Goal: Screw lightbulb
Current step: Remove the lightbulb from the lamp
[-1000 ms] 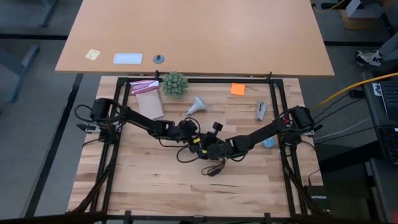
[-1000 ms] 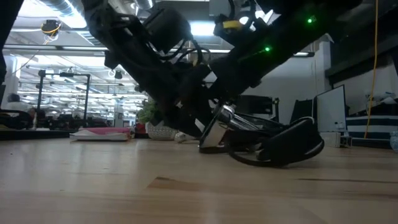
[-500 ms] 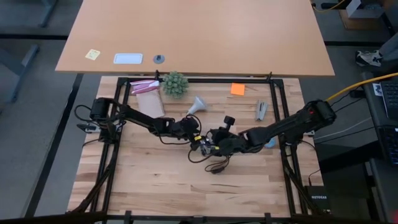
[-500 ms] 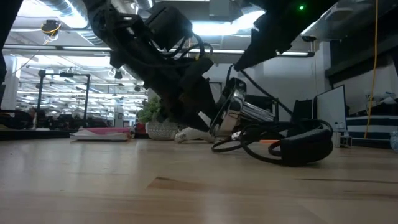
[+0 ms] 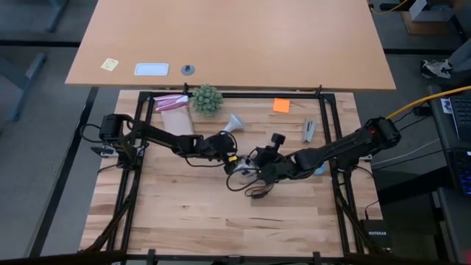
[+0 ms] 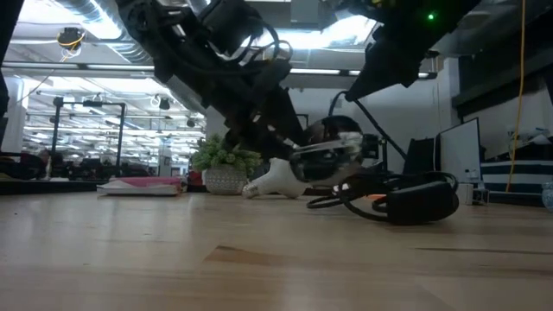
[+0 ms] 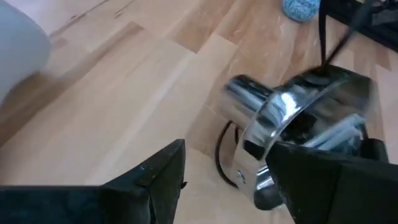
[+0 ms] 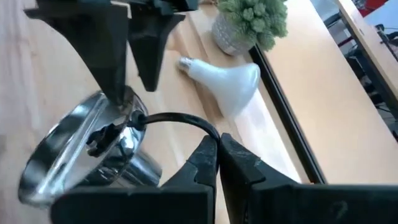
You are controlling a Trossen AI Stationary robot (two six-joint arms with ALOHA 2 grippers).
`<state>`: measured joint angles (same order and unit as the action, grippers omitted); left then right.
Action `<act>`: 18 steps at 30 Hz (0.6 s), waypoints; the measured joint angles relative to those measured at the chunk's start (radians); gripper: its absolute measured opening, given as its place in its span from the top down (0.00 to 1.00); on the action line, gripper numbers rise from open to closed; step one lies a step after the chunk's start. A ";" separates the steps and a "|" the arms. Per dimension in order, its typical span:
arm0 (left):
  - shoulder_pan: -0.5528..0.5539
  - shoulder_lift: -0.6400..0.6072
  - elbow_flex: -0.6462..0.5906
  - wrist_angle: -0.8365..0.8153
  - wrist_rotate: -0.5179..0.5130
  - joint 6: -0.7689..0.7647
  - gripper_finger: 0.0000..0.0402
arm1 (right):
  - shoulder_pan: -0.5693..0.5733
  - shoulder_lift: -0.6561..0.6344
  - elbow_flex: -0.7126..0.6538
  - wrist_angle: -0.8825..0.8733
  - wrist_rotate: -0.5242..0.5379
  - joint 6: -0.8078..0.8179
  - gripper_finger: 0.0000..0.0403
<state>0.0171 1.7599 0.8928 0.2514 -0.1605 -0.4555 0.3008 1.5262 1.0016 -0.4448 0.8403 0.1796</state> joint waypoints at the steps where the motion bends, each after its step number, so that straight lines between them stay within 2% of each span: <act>1: -0.001 0.000 0.000 -0.001 0.001 -0.010 0.48 | 0.000 -0.001 0.000 -0.007 0.003 0.000 0.97; 10: -0.051 -0.002 0.001 -0.005 0.001 -0.088 0.48 | 0.000 -0.012 0.000 -0.025 -0.002 0.000 0.97; 18: -0.082 -0.003 0.003 -0.004 0.001 0.009 0.48 | 0.000 -0.012 0.000 -0.028 -0.006 -0.001 0.97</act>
<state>-0.0651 1.7573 0.8959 0.2476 -0.1596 -0.4463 0.3012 1.5143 1.0012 -0.4725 0.8342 0.1787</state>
